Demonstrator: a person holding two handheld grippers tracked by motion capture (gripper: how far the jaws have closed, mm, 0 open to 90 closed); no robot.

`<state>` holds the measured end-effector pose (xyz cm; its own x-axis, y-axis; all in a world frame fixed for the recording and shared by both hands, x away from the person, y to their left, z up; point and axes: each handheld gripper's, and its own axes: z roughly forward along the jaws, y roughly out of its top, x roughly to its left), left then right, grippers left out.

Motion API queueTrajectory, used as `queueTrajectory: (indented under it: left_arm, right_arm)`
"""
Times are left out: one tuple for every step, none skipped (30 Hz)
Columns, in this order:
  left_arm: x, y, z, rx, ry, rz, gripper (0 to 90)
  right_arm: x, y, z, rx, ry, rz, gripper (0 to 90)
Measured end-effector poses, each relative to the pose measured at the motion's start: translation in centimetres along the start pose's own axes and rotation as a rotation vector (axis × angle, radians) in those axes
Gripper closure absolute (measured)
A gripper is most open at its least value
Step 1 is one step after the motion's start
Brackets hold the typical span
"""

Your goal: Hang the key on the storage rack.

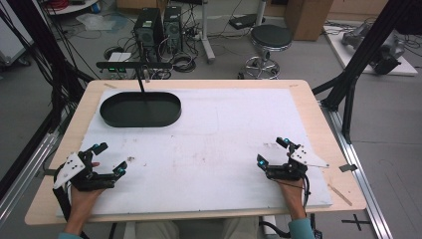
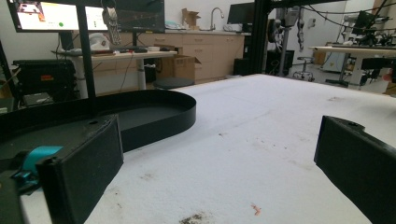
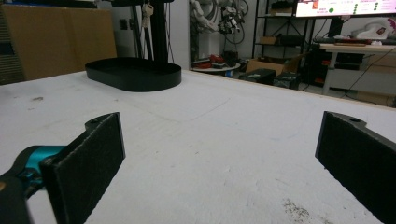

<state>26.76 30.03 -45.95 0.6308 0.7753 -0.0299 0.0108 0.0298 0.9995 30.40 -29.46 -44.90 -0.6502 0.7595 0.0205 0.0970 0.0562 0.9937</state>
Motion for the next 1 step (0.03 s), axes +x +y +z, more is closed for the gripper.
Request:
queueTrajectory:
  left_arm:
    - [-0.01, 0.00, -0.01, 0.000, 0.001, 0.000, 1.7]
  right_arm:
    - [0.00, 0.00, 0.01, 0.000, -0.001, -0.002, 0.6]
